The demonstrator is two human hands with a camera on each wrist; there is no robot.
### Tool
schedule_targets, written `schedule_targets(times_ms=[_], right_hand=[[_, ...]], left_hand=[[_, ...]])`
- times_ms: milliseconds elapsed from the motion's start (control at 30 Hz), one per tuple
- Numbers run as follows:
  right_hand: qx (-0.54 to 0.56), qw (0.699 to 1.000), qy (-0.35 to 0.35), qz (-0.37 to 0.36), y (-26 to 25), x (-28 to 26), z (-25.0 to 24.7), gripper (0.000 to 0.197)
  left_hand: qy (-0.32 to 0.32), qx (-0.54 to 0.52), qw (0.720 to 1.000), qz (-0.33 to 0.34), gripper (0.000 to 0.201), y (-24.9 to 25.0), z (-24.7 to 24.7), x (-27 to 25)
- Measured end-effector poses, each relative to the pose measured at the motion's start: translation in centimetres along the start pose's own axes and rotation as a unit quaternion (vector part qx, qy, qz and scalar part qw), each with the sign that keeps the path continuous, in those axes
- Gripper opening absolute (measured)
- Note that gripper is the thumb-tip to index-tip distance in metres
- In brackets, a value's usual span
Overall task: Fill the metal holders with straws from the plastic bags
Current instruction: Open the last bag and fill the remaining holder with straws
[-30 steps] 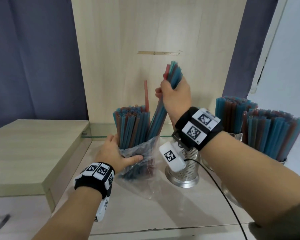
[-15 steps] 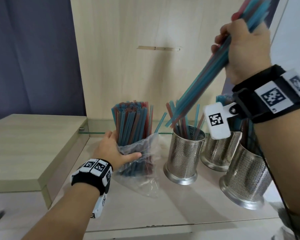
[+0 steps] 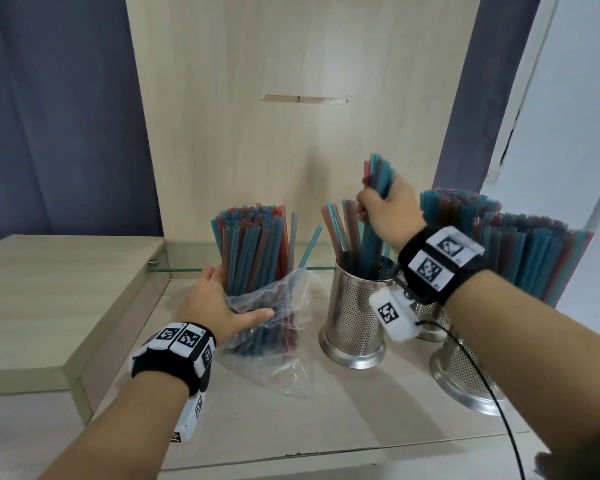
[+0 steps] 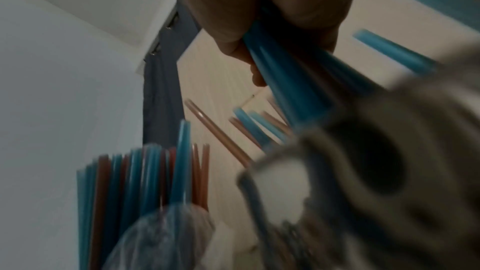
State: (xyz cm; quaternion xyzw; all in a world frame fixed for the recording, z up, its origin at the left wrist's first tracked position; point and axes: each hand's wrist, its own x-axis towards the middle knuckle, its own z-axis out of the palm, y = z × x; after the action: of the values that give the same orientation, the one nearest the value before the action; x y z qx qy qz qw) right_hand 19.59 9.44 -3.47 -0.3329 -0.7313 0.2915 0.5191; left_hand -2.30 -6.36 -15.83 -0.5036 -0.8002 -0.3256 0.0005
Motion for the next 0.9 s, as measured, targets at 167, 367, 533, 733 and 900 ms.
schedule_targets(times_ms=[167, 367, 533, 733, 900], right_hand=[[-0.003, 0.998, -0.02, 0.063, 3.1, -0.9, 0.9, 0.039], [-0.076, 0.993, 0.015, -0.094, 0.9, -2.2, 0.7, 0.07], [-0.151, 0.947, 0.138, -0.246, -0.9, -6.8, -0.1, 0.066], [-0.156, 0.985, 0.075, -0.008, 1.7, -9.0, -0.1, 0.119], [-0.191, 0.981, 0.004, 0.041, 1.5, -5.1, -0.2, 0.145]], left_hand=[[0.003, -0.013, 1.0, 0.003, 0.107, 0.0, 0.1, -0.1], [0.004, -0.016, 1.0, 0.001, 0.108, 0.1, 0.1, 0.0], [0.004, -0.017, 1.0, -0.001, 0.107, 0.0, 0.2, 0.0], [0.003, -0.022, 1.0, 0.001, 0.108, -0.2, 0.2, 0.1], [0.002, -0.026, 1.0, 0.0, 0.106, -0.1, 0.2, 0.0]])
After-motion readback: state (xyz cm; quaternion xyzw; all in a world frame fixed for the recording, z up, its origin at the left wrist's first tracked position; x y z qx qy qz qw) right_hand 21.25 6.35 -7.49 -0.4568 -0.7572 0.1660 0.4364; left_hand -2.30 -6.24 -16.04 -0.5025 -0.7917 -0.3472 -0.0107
